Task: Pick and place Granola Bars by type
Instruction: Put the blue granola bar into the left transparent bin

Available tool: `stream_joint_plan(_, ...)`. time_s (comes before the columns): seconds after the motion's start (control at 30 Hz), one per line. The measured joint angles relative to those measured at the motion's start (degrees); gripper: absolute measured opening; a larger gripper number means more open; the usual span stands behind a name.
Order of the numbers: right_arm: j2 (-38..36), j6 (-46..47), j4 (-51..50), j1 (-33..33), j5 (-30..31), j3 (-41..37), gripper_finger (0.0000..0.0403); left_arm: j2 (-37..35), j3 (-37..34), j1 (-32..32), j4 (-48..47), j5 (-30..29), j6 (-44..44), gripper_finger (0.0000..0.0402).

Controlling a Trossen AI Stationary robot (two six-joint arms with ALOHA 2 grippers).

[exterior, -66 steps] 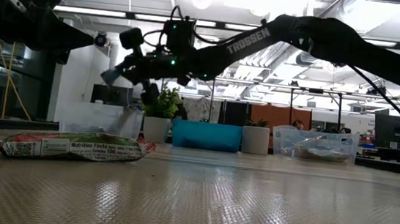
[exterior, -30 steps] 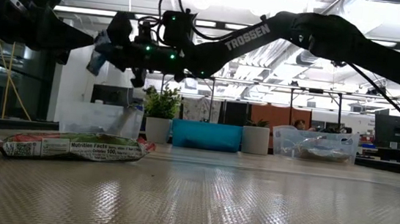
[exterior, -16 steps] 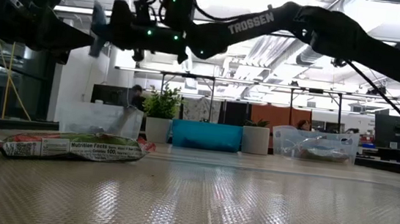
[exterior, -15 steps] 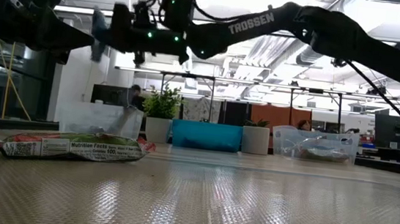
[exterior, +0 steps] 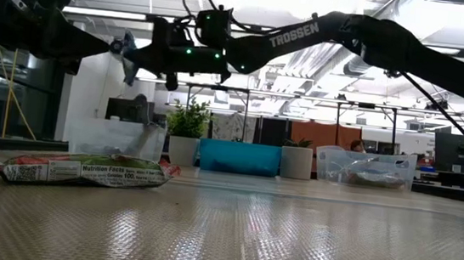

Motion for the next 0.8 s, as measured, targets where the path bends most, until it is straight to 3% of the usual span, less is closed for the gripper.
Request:
stream_joint_plan(0.3,-2.0,6.5,0.5,-2.4,-8.8,0.1,0.0022,0.0,0.0,0.0,0.0,0.0,0.0,0.0001)
stream_joint_plan(0.8,-4.7,13.9,-2.6,-6.9,-18.5,0.1,0.0021,0.0,0.0,0.0,0.0,0.0,0.0,0.0001)
